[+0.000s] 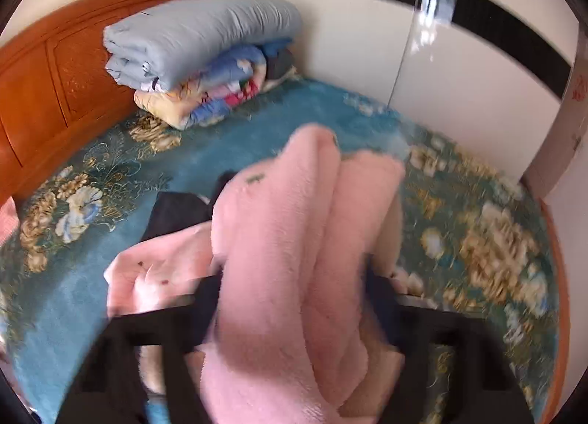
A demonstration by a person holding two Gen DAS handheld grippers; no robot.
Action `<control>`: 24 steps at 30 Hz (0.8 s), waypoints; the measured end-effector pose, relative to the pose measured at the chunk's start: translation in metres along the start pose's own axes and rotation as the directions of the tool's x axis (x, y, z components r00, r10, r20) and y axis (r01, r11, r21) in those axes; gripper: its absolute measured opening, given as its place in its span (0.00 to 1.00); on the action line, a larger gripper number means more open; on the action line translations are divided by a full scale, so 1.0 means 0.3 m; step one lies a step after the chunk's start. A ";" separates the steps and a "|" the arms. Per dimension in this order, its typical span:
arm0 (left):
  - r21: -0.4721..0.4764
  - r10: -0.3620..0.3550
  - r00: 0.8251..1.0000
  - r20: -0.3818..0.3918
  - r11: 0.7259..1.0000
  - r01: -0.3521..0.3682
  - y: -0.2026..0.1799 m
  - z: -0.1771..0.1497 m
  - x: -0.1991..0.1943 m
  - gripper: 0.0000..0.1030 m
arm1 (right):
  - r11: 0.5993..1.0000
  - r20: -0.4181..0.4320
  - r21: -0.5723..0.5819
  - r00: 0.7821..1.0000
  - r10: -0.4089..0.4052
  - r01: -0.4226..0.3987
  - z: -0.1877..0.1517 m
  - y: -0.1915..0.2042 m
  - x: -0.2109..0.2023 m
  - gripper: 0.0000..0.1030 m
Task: Fold clothes
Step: 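Grasp the pink fleece pants with the right gripper and lift them off the pile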
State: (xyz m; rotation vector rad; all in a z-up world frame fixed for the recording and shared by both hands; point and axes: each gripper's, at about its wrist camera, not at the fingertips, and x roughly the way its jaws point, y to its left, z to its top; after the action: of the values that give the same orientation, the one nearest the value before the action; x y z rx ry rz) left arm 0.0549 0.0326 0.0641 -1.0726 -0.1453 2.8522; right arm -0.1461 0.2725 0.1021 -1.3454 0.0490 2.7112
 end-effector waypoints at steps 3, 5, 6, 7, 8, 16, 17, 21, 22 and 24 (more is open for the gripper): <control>-0.029 -0.014 1.000 -0.006 0.999 0.014 0.002 0.005 -0.017 1.00 | 0.996 0.016 0.063 0.998 0.056 -0.057 0.019 -0.059 -0.079 0.23; -0.048 -0.031 0.999 -0.014 0.998 0.030 -0.015 0.011 -0.034 1.00 | 0.992 0.055 0.082 0.994 0.093 -0.097 0.048 -0.098 -0.175 0.18; -0.056 -0.039 0.999 -0.017 0.998 0.038 -0.026 0.014 -0.045 1.00 | 0.989 0.075 0.091 0.991 0.111 -0.118 0.063 -0.117 -0.222 0.17; -0.063 -0.048 0.999 -0.017 0.997 0.047 -0.037 0.015 -0.060 1.00 | 0.986 0.105 0.100 0.986 0.126 -0.137 0.079 -0.141 -0.283 0.16; -0.068 -0.057 0.998 -0.017 0.996 0.056 -0.049 0.016 -0.075 1.00 | 0.985 0.141 0.097 0.981 0.129 -0.144 0.094 -0.160 -0.346 0.16; -0.093 -0.110 0.993 0.040 0.989 0.113 -0.122 0.038 -0.243 1.00 | 0.977 0.455 -0.016 0.869 0.196 -0.212 0.102 -0.283 -0.926 0.16; -0.091 -0.118 0.992 0.052 0.988 0.123 -0.130 0.043 -0.267 1.00 | 0.975 0.494 -0.036 0.844 0.209 -0.220 0.082 -0.302 -1.002 0.16; -0.083 -0.162 0.983 0.085 0.982 0.169 -0.172 0.057 -0.350 1.00 | 0.972 0.612 -0.100 0.758 0.228 -0.211 -0.021 -0.383 -1.280 0.16; -0.079 -0.178 0.980 0.088 0.980 0.185 -0.186 0.056 -0.365 1.00 | 0.973 0.631 -0.106 0.743 0.223 -0.203 -0.048 -0.407 -1.336 0.16; -0.072 -0.210 0.973 0.094 0.973 0.217 -0.213 0.055 -0.395 1.00 | 0.973 0.654 -0.111 0.722 0.224 -0.201 -0.105 -0.455 -1.424 0.16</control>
State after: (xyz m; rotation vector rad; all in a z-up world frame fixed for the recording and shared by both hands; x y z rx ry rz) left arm 0.1363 0.0810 0.1614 -0.8872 -0.3643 2.7181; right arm 0.1510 0.3679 0.4257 -0.3044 0.1012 3.2268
